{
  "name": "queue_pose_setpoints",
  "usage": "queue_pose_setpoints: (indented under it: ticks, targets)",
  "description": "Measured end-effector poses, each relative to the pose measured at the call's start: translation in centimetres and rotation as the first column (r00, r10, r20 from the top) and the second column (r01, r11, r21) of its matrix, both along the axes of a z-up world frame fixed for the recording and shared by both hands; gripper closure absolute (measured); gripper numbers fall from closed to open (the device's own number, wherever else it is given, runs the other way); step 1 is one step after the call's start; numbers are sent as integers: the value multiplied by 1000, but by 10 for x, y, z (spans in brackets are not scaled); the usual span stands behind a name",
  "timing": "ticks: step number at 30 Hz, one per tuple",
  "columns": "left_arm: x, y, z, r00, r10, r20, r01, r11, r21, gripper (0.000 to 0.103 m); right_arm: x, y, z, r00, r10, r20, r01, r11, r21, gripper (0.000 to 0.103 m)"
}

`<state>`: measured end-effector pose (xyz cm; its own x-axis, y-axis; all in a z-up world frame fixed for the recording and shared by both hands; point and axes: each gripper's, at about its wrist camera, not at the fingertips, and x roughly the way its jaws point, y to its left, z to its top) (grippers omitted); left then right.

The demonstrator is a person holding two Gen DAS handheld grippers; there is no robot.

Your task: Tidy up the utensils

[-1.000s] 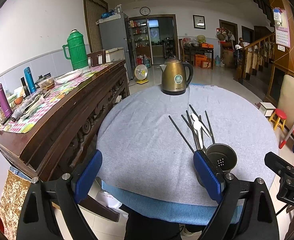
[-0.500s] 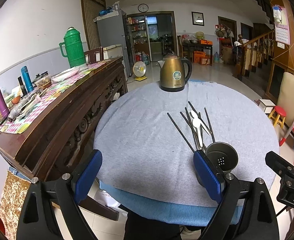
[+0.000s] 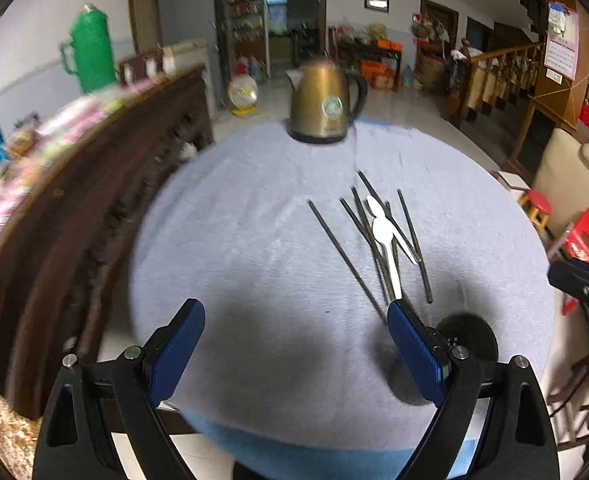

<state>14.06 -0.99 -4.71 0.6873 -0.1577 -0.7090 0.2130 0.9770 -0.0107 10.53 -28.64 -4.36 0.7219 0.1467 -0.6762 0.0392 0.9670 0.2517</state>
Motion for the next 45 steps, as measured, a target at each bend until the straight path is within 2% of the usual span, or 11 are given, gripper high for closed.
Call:
queue_pose_setpoints:
  ticks: [4,7,9,12,18,22,26,33,36,41,45]
  targets:
    - [30,-10,-21,992,-17,-121,13,999,-35,10,54,-23,-28,995,52,-82,-40,990,134,6]
    - [65,-16,-36,986,-16,-165,13,1000,-15,10,89,-37,-53,988,49,-146,-13,971,238,20]
    - [82,-17,-45,979,-7,-202,0,999,-33,19,107,-41,-68,982,66,-178,-11,955,297,29]
    - [111,-21,-63,963,-5,-268,-6,999,-43,39,134,-44,-85,971,65,-229,2,959,283,41]
    - [159,-40,-89,931,-4,-366,-10,999,-37,48,191,-44,-114,943,58,-327,20,973,230,58]
    - [190,-49,-101,881,8,-474,-29,999,-37,47,218,-44,-122,926,31,-377,51,977,207,61]
    - [226,-49,-111,785,48,-618,-87,996,-34,48,244,-42,-119,908,8,-419,72,982,174,64]
    - [258,-51,-121,689,72,-721,-126,992,-20,48,282,-43,-109,878,-20,-478,99,985,141,64]
    - [269,-49,-127,668,87,-739,-154,988,-23,48,292,-44,-110,868,-29,-495,108,985,132,64]
    - [281,-46,-127,666,85,-741,-173,984,-42,53,304,-44,-113,862,-48,-504,128,984,125,64]
    - [290,-42,-130,663,98,-742,-190,981,-41,68,312,-41,-123,849,-60,-525,134,985,105,64]
